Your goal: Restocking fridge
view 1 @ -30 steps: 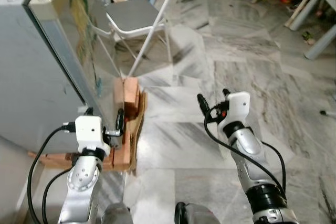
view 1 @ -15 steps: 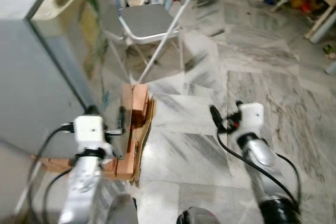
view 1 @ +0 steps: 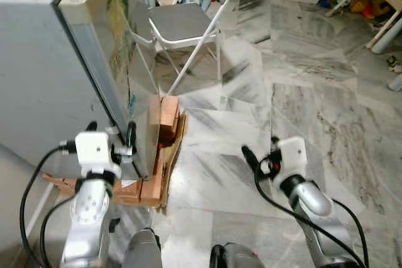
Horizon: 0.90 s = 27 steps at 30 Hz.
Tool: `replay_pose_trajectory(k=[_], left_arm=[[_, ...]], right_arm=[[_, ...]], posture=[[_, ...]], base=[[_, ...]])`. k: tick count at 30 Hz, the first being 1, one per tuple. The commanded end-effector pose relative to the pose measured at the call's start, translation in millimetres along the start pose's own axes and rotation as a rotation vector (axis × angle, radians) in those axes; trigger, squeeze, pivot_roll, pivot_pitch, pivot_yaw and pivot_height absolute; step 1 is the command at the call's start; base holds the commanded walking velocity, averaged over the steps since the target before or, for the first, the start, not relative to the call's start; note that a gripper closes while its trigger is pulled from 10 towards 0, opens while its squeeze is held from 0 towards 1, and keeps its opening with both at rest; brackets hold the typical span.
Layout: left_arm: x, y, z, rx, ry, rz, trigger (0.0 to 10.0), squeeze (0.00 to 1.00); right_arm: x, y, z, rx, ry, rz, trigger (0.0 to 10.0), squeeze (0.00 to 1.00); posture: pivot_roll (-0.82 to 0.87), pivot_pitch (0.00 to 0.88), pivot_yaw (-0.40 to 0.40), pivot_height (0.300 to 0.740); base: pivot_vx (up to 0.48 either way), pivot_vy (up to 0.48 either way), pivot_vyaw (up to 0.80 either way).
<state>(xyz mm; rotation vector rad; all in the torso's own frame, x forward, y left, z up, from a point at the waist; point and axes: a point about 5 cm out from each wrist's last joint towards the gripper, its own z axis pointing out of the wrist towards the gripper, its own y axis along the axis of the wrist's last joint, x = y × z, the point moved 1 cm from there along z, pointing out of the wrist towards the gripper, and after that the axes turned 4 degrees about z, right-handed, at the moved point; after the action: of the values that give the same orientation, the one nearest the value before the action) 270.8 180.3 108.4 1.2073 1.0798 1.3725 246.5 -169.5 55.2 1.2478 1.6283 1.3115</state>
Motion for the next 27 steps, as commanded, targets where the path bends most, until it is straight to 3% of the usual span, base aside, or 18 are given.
replay_pose_trajectory(k=[1,2,7,8,11,17,27], left_arm=[[-0.2,-3.6,3.3,0.010,-0.008,0.005,10.0,0.00],[1.7,-1.7,14.1,-0.001,-0.002,0.004,10.0,0.00],[4.4,1.4,28.7,-0.014,0.003,0.002,10.0,0.00],[8.9,4.3,41.8,-0.021,0.015,0.006,10.0,0.00],[15.6,5.9,50.6,-0.025,0.056,0.017,10.0,0.00],[22.8,8.3,57.3,-0.029,0.118,0.044,10.0,0.00],[15.2,5.2,58.9,-0.041,0.087,0.026,10.0,0.00]], right_arm=[[-0.5,1.3,-1.8,0.001,0.005,-0.008,10.0,0.00],[-0.5,-0.9,0.0,-0.002,-0.001,-0.002,10.0,0.00],[0.4,-2.1,1.4,0.000,-0.001,0.001,10.0,0.00],[0.5,-2.4,2.5,0.001,0.001,0.000,10.0,0.00],[0.7,-2.3,3.3,-0.001,0.000,0.001,10.0,0.00],[1.1,2.1,6.3,-0.014,-0.002,0.000,10.0,0.00],[1.5,4.3,6.5,-0.023,-0.003,0.000,10.0,0.00]], posture=[[0.09,0.158,-0.067,0.740],[0.08,0.150,-0.063,0.740],[0.08,0.144,-0.060,0.740],[0.07,0.141,-0.060,0.740],[0.07,0.138,-0.059,0.740],[0.07,0.136,-0.055,0.740],[0.07,0.135,-0.050,0.740]], base=[[0.000,0.000,0.00],[0.000,0.000,0.00],[0.000,0.000,0.00],[0.000,0.000,0.00],[0.000,0.000,0.00],[0.000,0.000,0.00],[0.000,0.000,0.00]])
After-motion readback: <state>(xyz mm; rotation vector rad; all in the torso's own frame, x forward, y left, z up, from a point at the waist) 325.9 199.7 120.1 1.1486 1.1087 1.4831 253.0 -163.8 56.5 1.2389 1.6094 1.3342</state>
